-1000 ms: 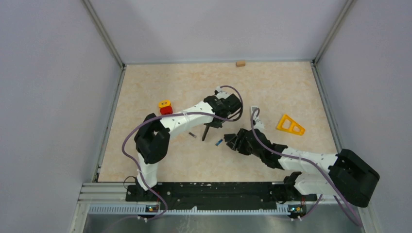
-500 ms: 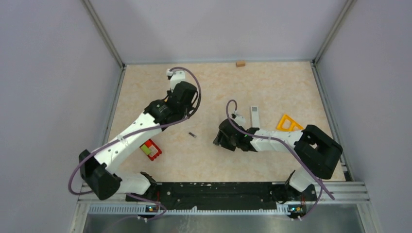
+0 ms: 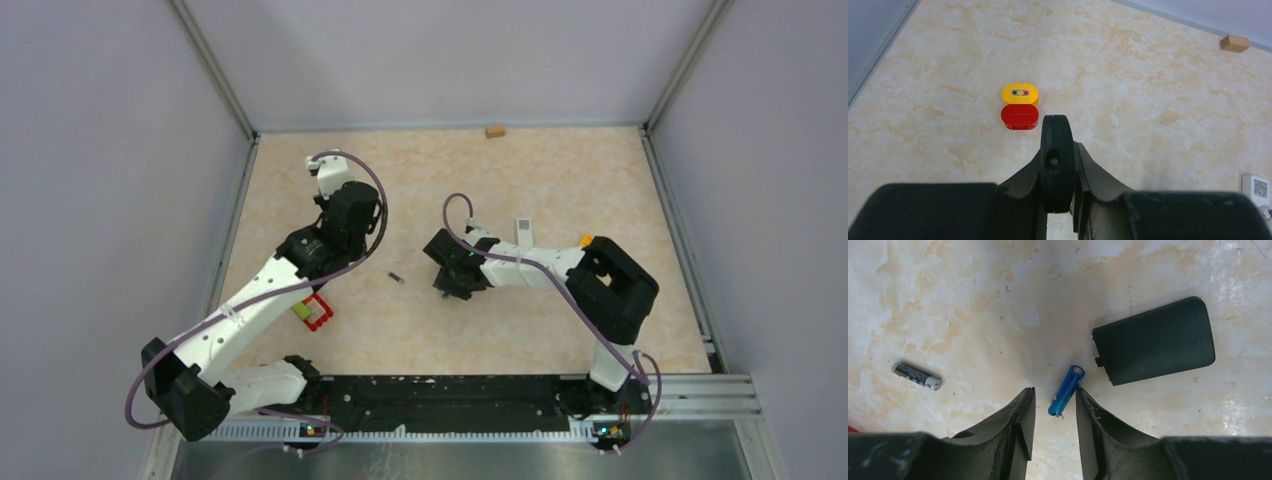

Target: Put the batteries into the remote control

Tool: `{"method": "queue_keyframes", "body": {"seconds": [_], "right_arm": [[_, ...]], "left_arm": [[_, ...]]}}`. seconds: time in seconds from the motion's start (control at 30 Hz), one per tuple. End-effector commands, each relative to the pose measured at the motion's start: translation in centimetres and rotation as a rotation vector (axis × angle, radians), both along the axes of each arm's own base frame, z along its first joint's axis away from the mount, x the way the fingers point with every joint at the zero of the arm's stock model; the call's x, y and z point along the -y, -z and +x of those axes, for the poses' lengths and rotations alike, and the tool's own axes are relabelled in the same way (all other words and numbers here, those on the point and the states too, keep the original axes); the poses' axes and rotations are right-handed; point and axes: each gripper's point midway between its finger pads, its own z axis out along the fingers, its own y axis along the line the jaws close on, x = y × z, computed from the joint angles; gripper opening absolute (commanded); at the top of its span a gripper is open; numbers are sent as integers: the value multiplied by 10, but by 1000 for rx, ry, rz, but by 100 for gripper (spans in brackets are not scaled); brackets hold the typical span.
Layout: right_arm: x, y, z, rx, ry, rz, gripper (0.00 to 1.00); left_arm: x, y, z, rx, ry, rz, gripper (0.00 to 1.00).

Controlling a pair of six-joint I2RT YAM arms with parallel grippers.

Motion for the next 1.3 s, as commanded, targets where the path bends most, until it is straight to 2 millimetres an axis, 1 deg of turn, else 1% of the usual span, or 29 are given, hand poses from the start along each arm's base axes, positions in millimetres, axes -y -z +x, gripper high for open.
{"method": "queue_keyframes", "body": {"seconds": [0.0,0.07,0.23,0.27,0.33,0.43,0.5,0.57,0.67,0.7,0.77,0.87,0.93,1.0,1.07,1.1,1.13,1.17,1.2,1.27], "right_arm": [[8,2,-4,-43,27,-130,35],[8,5,-4,-51,26,-172,34],[6,17,-7,-92,15,-211,30],[7,19,-7,-95,14,-218,26],[8,20,-7,-87,5,-225,12],[10,12,-3,-42,-6,-230,0],[13,1,3,8,-10,-229,0],[15,-15,7,68,-18,-210,0],[12,-43,11,191,-97,-107,0],[9,-65,12,259,-118,-44,0],[15,-94,12,366,-150,24,0],[32,-132,12,483,-170,42,0],[36,-157,9,560,-233,58,0],[29,-192,3,673,-332,150,0],[18,-233,-10,812,-443,272,0],[15,-252,-16,874,-493,318,0],[13,-269,-22,929,-532,349,0],[13,-282,-25,972,-562,359,0],[13,-291,-29,1006,-603,357,0],[12,-303,-33,1053,-668,334,0]], "left_arm": [[-12,-5,5,40,-65,17,0],[-14,-3,5,36,-72,22,0],[-20,1,5,29,-84,24,0],[-21,2,5,27,-85,24,0],[-22,4,4,24,-82,16,0],[-18,6,5,17,-55,-4,0],[-10,7,7,7,-10,-19,0],[3,10,8,-8,62,-37,0],[31,14,9,-37,215,-88,0],[41,15,8,-45,271,-112,0],[62,17,6,-57,386,-162,0],[89,19,2,-75,548,-237,0],[112,19,-7,-96,696,-302,0],[131,15,-17,-106,832,-366,0],[145,9,-28,-112,951,-433,0],[154,4,-38,-118,1037,-471,0],[158,1,-44,-124,1082,-498,0],[162,-3,-48,-124,1129,-527,0],[165,-7,-54,-132,1169,-557,0],[171,-19,-63,-120,1255,-610,0]]}}
